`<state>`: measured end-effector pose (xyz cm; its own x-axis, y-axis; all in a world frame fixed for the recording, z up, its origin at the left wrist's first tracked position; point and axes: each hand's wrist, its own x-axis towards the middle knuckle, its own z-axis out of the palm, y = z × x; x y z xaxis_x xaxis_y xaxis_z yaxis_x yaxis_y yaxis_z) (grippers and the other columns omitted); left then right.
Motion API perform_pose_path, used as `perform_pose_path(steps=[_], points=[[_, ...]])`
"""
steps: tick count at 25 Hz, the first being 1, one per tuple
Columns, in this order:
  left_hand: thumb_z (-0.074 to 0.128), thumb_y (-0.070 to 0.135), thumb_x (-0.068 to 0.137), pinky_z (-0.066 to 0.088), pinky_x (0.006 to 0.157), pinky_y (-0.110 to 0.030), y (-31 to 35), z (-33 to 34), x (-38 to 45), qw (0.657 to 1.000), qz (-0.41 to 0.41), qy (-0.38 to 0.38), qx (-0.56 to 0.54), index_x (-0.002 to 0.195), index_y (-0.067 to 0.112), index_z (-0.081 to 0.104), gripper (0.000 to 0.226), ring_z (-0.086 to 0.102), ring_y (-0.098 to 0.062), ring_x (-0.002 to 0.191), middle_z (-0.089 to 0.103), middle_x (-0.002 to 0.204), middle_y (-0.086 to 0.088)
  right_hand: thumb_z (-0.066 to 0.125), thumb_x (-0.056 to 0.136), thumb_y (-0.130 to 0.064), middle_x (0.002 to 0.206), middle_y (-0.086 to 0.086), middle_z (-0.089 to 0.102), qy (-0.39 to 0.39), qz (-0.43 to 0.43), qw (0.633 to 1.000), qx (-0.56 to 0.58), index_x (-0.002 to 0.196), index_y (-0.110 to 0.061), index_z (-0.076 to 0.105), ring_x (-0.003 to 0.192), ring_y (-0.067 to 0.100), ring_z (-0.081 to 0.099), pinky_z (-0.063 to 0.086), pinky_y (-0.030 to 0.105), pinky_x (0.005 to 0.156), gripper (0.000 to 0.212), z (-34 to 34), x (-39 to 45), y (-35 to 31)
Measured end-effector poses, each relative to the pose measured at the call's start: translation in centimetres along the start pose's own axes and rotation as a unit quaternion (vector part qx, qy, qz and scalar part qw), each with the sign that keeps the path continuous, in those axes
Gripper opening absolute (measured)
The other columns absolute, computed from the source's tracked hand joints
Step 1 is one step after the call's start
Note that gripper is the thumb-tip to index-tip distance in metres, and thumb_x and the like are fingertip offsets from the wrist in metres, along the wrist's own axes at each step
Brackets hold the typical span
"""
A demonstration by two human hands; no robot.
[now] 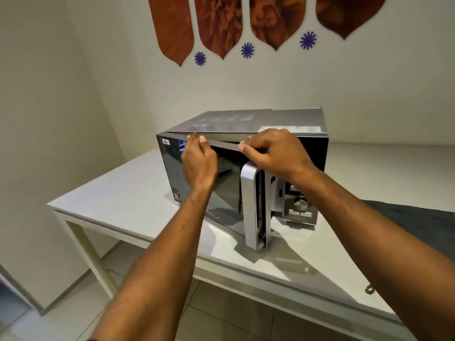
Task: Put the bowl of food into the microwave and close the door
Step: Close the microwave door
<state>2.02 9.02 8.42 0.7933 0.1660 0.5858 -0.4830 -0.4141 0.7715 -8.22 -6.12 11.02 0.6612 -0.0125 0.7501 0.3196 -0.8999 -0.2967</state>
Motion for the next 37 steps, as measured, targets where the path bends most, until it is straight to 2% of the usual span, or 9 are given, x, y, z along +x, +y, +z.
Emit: perform_pose_path(steps=[2, 5, 10, 16, 19, 28, 32, 35, 37], points=[[0.044, 0.02, 0.102, 0.051, 0.091, -0.031, -0.1, 1.1, -2.7, 0.991, 0.072, 0.075, -0.079, 0.113, 0.004, 0.07, 0.033, 0.062, -0.02, 0.108, 0.07, 0.118, -0.011, 0.059, 0.096, -0.043, 0.103, -0.007, 0.081, -0.015, -0.082, 0.993, -0.078, 0.101, -0.024, 0.082, 0.097, 0.013, 0.073, 0.059, 0.036, 0.08, 0.031, -0.8, 0.1, 0.5], [0.049, 0.012, 0.098, 0.044, 0.068, -0.021, 0.0, 3.1, -5.6, 0.973, 0.132, 0.146, -0.119, 0.088, 0.005, 0.067, 0.022, 0.051, -0.008, 0.078, 0.06, 0.091, -0.003, 0.064, 0.096, -0.038, 0.108, -0.003, 0.08, -0.025, -0.105, 0.987, -0.115, 0.108, -0.022, 0.08, 0.101, 0.017, 0.074, 0.057, 0.034, 0.084, 0.026, -1.8, 0.1, 1.5], [0.033, 0.042, 0.102, 0.035, 0.048, -0.019, 1.1, 6.7, -8.7, 0.988, 0.038, 0.004, -0.149, 0.067, 0.014, 0.067, 0.056, 0.052, -0.005, 0.052, 0.056, 0.054, 0.006, 0.061, 0.093, -0.048, 0.095, 0.0, 0.079, -0.006, 0.013, 0.973, -0.231, 0.102, -0.022, 0.077, 0.089, 0.024, 0.071, 0.049, 0.032, 0.076, 0.032, -3.1, -0.1, 3.0], [0.026, 0.049, 0.104, 0.052, 0.047, -0.023, 2.3, 9.9, -9.7, 0.958, -0.076, -0.136, -0.241, 0.063, 0.023, 0.063, 0.061, 0.063, -0.006, 0.047, 0.064, 0.05, 0.007, 0.049, 0.089, -0.073, 0.07, 0.006, 0.063, -0.043, 0.172, 0.926, -0.334, 0.086, -0.013, 0.071, 0.067, 0.025, 0.058, 0.039, 0.032, 0.06, 0.064, -3.5, 0.5, 3.8], [0.026, 0.055, 0.102, 0.046, 0.042, -0.022, 2.2, 10.8, -9.8, 0.949, -0.087, -0.145, -0.266, 0.059, 0.022, 0.057, 0.063, 0.053, -0.004, 0.039, 0.056, 0.043, 0.008, 0.049, 0.089, -0.073, 0.061, 0.002, 0.05, -0.04, 0.191, 0.926, -0.324, 0.078, -0.013, 0.07, 0.062, 0.023, 0.053, 0.041, 0.032, 0.061, 0.064, -3.1, 0.6, 4.0], [0.027, 0.06, 0.098, 0.042, 0.041, -0.022, 2.5, 12.2, -9.4, 0.949, -0.085, -0.126, -0.275, 0.056, 0.024, 0.054, 0.062, 0.049, -0.003, 0.038, 0.052, 0.043, 0.009, 0.058, 0.088, -0.065, 0.062, 0.003, 0.048, -0.005, 0.2, 0.918, -0.342, 0.082, -0.011, 0.071, 0.061, 0.022, 0.05, 0.038, 0.032, 0.059, 0.056, -2.4, 1.1, 4.1], [0.025, 0.054, 0.103, 0.048, 0.052, -0.027, 2.8, 12.4, -9.3, 0.96, -0.074, -0.125, -0.239, 0.057, 0.026, 0.055, 0.061, 0.055, -0.01, 0.049, 0.056, 0.051, 0.009, 0.065, 0.084, -0.063, 0.063, 0.003, 0.048, 0.009, 0.213, 0.913, -0.348, 0.084, -0.011, 0.072, 0.061, 0.022, 0.05, 0.038, 0.031, 0.057, 0.053, -2.5, 1.6, 4.0], [0.024, 0.051, 0.104, 0.054, 0.063, -0.034, 3.0, 12.6, -9.5, 0.962, -0.078, -0.134, -0.223, 0.071, 0.021, 0.058, 0.056, 0.056, -0.012, 0.058, 0.059, 0.064, 0.002, 0.061, 0.089, -0.061, 0.068, 0.004, 0.062, 0.019, 0.185, 0.918, -0.35, 0.089, -0.013, 0.075, 0.065, 0.023, 0.059, 0.042, 0.031, 0.058, 0.05, -2.5, 0.9, 4.8], [0.026, 0.046, 0.105, 0.056, 0.072, -0.038, 3.2, 12.1, -10.5, 0.98, -0.03, -0.102, -0.167, 0.096, 0.014, 0.058, 0.046, 0.054, -0.006, 0.073, 0.059, 0.09, -0.004, 0.058, 0.095, -0.052, 0.096, 0.004, 0.077, 0.027, 0.116, 0.942, -0.315, 0.108, -0.016, 0.075, 0.09, 0.024, 0.072, 0.054, 0.035, 0.076, 0.042, -3.0, -0.8, 6.0]])
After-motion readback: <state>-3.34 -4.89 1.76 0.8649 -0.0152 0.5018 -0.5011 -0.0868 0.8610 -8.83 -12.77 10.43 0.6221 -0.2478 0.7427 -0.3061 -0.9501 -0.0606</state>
